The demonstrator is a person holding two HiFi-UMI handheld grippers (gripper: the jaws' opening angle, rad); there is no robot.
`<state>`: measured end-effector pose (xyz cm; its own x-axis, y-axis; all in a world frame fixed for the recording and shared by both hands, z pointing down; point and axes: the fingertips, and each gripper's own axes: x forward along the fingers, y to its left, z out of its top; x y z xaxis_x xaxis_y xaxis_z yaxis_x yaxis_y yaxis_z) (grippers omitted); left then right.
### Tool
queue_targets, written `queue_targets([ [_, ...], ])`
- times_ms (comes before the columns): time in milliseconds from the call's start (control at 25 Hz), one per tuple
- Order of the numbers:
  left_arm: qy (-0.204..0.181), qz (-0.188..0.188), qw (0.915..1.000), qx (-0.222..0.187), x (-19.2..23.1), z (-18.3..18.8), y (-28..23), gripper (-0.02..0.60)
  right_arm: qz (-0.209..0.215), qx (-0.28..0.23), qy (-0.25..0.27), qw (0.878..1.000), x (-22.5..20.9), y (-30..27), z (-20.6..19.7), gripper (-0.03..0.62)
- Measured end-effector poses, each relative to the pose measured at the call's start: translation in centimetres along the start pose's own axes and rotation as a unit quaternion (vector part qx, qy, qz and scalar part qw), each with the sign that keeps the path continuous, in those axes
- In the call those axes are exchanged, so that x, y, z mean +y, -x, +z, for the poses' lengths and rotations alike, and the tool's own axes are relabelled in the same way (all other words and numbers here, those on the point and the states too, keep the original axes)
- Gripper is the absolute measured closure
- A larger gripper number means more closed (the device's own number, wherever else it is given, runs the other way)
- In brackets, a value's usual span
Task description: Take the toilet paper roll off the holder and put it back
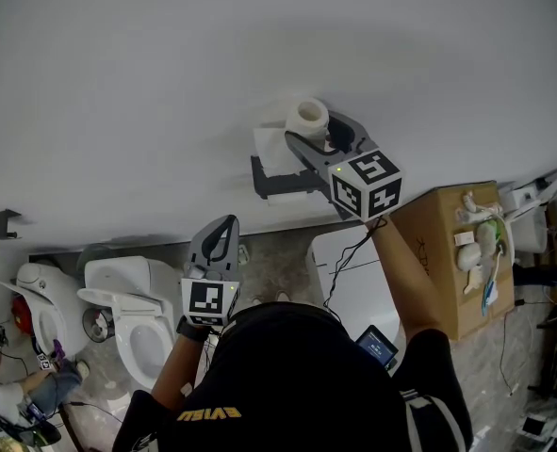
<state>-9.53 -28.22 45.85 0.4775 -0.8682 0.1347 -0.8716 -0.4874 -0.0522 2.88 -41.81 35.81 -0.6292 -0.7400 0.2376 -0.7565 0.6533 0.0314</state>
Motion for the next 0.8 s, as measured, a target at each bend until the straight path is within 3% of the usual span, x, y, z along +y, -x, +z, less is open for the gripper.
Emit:
queue_targets([
  [800,-0.005,0.009,1.0,-0.001,-0.2,0.1,-0.4,0.571,-0.043,0.001,0.038,0.998,-0.3,-1.2,-6.1,0.313],
])
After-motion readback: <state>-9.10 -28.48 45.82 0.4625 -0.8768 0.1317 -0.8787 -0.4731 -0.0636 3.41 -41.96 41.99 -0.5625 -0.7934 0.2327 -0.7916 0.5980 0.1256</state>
